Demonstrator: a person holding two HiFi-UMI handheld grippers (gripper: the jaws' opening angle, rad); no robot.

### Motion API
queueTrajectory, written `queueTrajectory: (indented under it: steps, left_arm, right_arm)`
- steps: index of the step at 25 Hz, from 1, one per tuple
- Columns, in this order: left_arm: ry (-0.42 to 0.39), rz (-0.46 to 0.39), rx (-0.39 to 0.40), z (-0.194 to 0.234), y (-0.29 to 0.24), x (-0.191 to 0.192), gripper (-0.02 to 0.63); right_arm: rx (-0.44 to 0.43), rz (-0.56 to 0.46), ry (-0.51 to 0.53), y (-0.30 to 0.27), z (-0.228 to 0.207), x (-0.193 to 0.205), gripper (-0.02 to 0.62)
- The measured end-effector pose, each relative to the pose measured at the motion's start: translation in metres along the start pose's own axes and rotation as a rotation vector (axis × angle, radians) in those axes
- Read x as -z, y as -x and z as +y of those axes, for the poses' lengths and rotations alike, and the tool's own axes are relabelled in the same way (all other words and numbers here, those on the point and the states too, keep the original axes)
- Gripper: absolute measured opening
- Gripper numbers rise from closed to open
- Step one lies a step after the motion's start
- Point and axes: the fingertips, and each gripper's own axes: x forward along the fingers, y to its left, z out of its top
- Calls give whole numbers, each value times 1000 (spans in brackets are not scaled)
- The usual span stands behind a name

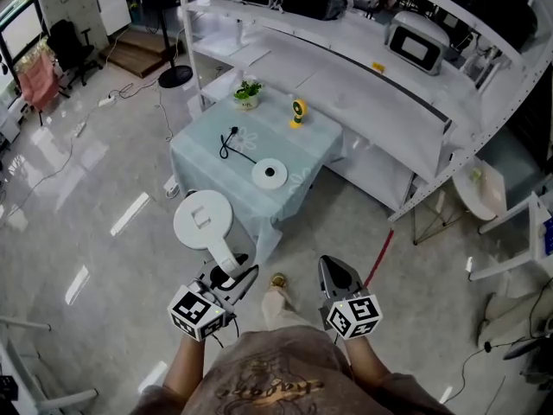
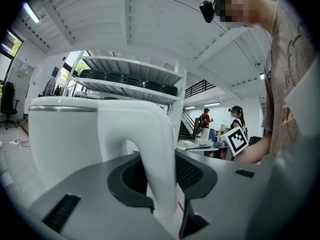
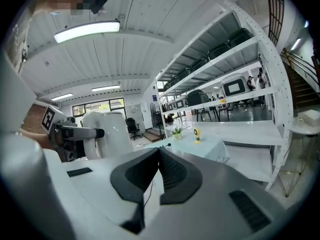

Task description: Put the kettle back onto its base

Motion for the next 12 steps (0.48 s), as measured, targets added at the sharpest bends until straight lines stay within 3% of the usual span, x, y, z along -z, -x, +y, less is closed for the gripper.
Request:
queueTrajectory:
  steps: [12]
  left_arm:
    - [4,0,-8,84,-83,-37,140]
  right_arm:
    - [-25,2,-5,-110,-60,-45,-5]
